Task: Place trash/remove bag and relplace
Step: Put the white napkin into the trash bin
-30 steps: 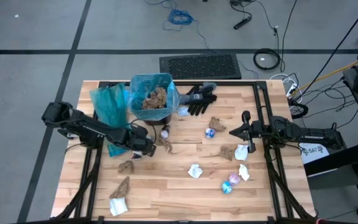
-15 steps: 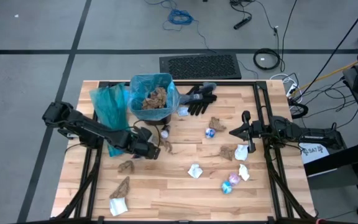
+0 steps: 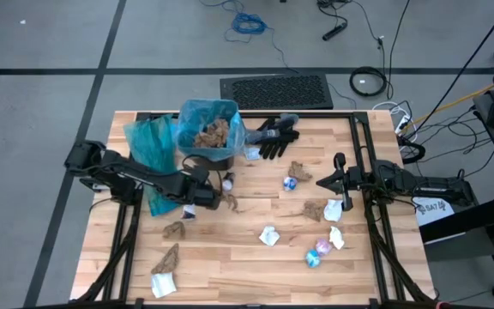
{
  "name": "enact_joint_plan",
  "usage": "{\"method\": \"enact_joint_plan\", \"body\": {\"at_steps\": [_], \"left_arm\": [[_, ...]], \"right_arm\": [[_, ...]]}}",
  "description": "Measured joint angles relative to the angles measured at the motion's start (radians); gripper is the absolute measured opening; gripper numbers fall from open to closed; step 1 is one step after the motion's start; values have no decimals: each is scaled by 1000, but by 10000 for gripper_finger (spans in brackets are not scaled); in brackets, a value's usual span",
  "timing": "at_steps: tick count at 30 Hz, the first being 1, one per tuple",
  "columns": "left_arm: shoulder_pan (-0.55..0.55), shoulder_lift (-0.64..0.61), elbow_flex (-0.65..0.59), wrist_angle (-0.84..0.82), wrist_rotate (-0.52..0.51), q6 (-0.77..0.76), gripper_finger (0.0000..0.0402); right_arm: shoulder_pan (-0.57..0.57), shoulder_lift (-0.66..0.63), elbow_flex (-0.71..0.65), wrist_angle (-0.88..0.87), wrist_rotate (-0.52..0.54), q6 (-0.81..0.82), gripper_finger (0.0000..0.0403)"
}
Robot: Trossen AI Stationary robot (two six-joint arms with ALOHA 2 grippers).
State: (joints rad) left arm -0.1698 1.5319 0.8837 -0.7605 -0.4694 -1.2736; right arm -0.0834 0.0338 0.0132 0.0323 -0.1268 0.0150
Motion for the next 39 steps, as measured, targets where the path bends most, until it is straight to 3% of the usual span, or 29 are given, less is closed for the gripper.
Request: {"method": "enact_joint_plan", "body": {"at_steps": [11,19,22,27,39], "left_arm": [[20,128,2,52,-11,4,134],[21,146,1,69,24,-4,131],[9,146,1,107,44,-4,108],[-46,146,1,180,62,-4,19],[-196,143,82,157,110,1,3]], "right_arm": [[0,0,0,0,0,0,0],[0,0,0,0,0,0,0],[0,0,0,0,0,0,0],[0,0,0,0,0,0,0],[0,0,0,0,0,0,0]]}}
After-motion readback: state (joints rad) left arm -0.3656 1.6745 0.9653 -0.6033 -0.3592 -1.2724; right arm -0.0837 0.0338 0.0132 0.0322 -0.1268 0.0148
